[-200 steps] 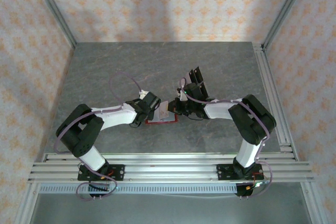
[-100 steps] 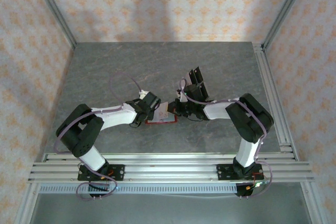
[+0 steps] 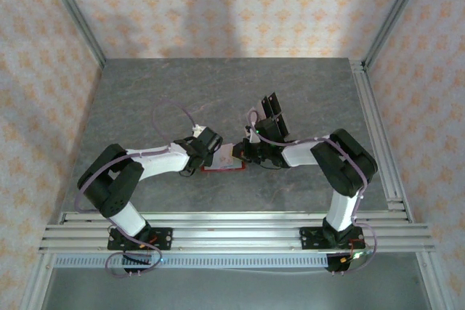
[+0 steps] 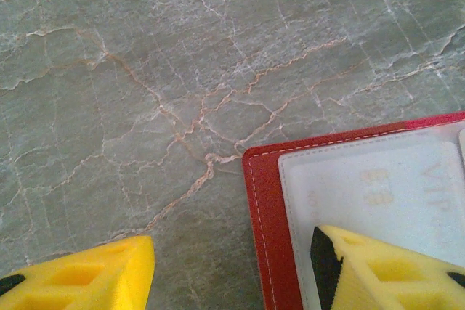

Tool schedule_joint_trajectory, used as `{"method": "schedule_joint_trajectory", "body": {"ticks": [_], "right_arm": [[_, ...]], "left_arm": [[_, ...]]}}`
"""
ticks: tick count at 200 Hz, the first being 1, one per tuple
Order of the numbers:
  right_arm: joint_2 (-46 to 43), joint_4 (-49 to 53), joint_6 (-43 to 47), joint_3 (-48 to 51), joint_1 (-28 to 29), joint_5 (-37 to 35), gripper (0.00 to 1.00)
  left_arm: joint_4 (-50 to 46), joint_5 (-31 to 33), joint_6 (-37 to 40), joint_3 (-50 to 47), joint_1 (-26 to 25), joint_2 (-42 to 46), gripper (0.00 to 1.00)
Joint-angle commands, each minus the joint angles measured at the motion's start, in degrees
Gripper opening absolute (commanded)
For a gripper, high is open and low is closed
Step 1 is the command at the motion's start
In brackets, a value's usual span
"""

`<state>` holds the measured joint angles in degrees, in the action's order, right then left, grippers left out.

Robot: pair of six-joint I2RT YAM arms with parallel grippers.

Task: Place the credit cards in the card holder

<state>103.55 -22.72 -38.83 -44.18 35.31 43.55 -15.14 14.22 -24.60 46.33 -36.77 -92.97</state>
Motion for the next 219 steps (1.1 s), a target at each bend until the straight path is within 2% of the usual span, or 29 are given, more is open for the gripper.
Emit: {"method": "schedule_joint_trajectory", "body": {"ticks": [1, 219], "right_arm": [[-0.72, 1.77, 2.3, 0.83, -0.75, -1.31, 0.0], [2.36, -0.22, 2.6, -1.35, 1.12, 2.93, 0.0]], "left_arm": [[-2.15, 2.0, -1.02, -1.46, -0.49, -0.53, 0.6], [-2.01, 2.09, -1.35, -1.79, -0.58, -0.46, 0.6]]}}
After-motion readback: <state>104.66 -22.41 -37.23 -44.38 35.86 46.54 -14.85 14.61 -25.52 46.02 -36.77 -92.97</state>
